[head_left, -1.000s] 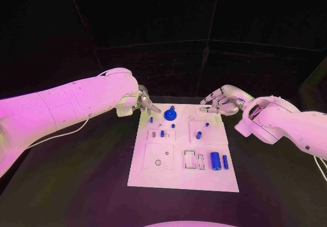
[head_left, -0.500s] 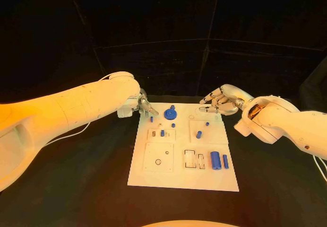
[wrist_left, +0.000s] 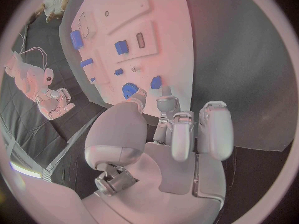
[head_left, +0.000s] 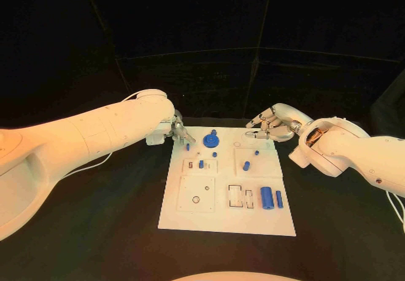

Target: Assemble the parts on the task board

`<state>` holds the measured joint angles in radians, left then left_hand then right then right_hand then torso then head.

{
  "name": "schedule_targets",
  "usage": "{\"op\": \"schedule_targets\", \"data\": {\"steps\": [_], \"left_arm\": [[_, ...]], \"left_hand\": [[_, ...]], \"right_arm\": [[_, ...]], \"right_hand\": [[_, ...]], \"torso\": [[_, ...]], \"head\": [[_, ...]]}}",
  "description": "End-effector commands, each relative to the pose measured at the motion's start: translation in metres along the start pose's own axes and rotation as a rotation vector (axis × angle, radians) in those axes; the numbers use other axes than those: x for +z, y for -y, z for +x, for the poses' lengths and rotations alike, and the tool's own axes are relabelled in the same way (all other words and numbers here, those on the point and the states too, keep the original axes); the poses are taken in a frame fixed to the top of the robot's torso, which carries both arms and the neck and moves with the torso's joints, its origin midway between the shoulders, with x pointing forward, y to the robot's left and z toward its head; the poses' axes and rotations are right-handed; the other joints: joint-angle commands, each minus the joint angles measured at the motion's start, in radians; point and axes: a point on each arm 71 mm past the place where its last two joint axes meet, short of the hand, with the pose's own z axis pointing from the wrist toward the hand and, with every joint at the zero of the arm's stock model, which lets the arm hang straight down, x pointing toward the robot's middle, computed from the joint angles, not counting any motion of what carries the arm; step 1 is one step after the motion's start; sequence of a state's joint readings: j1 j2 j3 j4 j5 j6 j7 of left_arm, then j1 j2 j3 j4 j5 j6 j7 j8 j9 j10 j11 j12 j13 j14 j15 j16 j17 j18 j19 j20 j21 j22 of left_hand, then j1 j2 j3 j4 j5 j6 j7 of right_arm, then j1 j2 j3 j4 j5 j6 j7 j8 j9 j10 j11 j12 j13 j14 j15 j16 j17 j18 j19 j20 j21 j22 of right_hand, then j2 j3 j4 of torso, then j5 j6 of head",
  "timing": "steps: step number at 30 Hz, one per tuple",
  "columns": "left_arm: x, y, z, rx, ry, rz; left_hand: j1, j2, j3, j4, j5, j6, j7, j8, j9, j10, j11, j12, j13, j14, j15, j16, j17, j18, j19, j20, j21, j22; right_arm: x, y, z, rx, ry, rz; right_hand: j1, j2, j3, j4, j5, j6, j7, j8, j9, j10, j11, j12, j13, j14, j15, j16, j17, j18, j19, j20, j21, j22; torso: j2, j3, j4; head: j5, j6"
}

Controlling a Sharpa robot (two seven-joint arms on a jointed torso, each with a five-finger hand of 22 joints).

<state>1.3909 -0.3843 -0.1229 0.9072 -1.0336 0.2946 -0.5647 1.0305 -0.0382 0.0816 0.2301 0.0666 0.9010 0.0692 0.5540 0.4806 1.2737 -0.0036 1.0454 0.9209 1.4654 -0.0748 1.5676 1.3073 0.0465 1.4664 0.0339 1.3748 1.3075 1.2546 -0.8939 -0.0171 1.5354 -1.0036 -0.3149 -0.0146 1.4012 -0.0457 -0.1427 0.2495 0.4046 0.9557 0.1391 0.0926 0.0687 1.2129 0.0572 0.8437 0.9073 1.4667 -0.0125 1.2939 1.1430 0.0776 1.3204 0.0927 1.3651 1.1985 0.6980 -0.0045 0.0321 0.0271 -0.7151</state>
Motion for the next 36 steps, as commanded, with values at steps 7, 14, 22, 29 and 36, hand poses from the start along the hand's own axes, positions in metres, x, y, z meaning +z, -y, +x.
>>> {"op": "schedule_targets", "data": {"steps": [7, 14, 22, 29, 36], "left_arm": [[0.0024, 0.0037, 0.0034, 0.021, -0.016, 0.018], [0.0033, 0.0061, 0.0053, 0.024, -0.022, 0.027], [0.004, 0.0077, 0.0066, 0.025, -0.02, 0.033], [0.0052, 0.0067, 0.0063, 0.021, -0.017, 0.03], [0.007, 0.0054, 0.0063, 0.017, -0.016, 0.023]], "left_hand": [[0.027, 0.008, -0.01, -0.011, 0.003, 0.012, -0.004, -0.002, -0.006, -0.006, -0.005, 0.008, -0.002, 0.105, 0.003, 0.003, 0.263, 0.011, 0.012, 0.003, 0.001, 0.012], [0.05, 0.023, -0.01, -0.022, 0.003, 0.019, -0.006, 0.001, -0.01, -0.004, -0.006, 0.011, -0.002, 0.105, 0.002, 0.003, 0.263, 0.01, 0.014, 0.002, 0.004, 0.016], [0.076, 0.029, -0.012, -0.039, 0.002, 0.024, -0.007, 0.003, -0.015, -0.004, -0.008, 0.011, -0.006, 0.105, 0.001, 0.003, 0.263, 0.01, 0.014, 0.001, 0.004, 0.018], [0.099, 0.045, -0.006, -0.052, 0.003, 0.027, -0.007, 0.004, -0.019, -0.003, -0.008, 0.012, -0.008, 0.105, 0.001, 0.003, 0.263, 0.01, 0.014, 0.001, 0.004, 0.019], [0.118, 0.064, 0.005, -0.063, 0.002, 0.027, -0.008, 0.004, -0.024, -0.003, -0.009, 0.012, -0.01, 0.105, 0.0, 0.003, 0.263, 0.01, 0.014, 0.0, 0.003, 0.019]], "right_arm": [[0.0006, -0.0022, 0.0001, 0.002, -0.003, -0.014], [0.0007, -0.0024, 0.0003, 0.002, -0.003, -0.014], [0.0007, -0.0025, 0.0003, 0.002, -0.003, -0.015], [0.0007, -0.0026, 0.0004, 0.002, -0.003, -0.016], [0.0009, -0.0029, 0.0006, 0.002, -0.004, -0.017]], "right_hand": [[-0.001, 0.007, -0.005, -0.004, 0.0, 0.002, 0.002, 0.004, 0.001, -0.006, -0.004, -0.003, -0.001, 0.018, -0.009, -0.004, 0.0, 0.008, -0.007, -0.002, -0.004, -0.001], [0.001, 0.009, -0.004, -0.004, 0.001, 0.002, 0.002, 0.004, 0.001, -0.006, -0.004, -0.003, -0.002, 0.018, -0.009, -0.005, 0.0, 0.008, -0.007, -0.002, -0.005, -0.001], [0.004, 0.01, -0.004, -0.005, 0.005, 0.002, 0.002, 0.004, 0.001, -0.007, -0.004, -0.003, -0.002, 0.019, -0.009, -0.006, -0.001, 0.008, -0.007, -0.002, -0.005, -0.002], [0.004, 0.01, -0.004, -0.005, 0.005, 0.002, 0.002, 0.004, 0.001, -0.007, -0.004, -0.003, -0.002, 0.019, -0.009, -0.006, -0.001, 0.008, -0.007, -0.002, -0.005, -0.002], [0.004, 0.01, -0.004, -0.005, 0.005, 0.002, 0.002, 0.004, 0.001, -0.007, -0.004, -0.003, -0.002, 0.019, -0.009, -0.006, -0.001, 0.008, -0.007, -0.002, -0.005, -0.002]], "torso": [[0.0, 0.0009, -0.0003], [-0.001, 0.001, 0.0001], [0.0, 0.0002, 0.0001], [0.0, 0.0004, 0.0004], [0.0, 0.0, -0.0004]], "head": [[0.0, -0.002], [-0.001, -0.002], [-0.003, -0.002], [-0.003, -0.003], [-0.003, -0.002]]}}
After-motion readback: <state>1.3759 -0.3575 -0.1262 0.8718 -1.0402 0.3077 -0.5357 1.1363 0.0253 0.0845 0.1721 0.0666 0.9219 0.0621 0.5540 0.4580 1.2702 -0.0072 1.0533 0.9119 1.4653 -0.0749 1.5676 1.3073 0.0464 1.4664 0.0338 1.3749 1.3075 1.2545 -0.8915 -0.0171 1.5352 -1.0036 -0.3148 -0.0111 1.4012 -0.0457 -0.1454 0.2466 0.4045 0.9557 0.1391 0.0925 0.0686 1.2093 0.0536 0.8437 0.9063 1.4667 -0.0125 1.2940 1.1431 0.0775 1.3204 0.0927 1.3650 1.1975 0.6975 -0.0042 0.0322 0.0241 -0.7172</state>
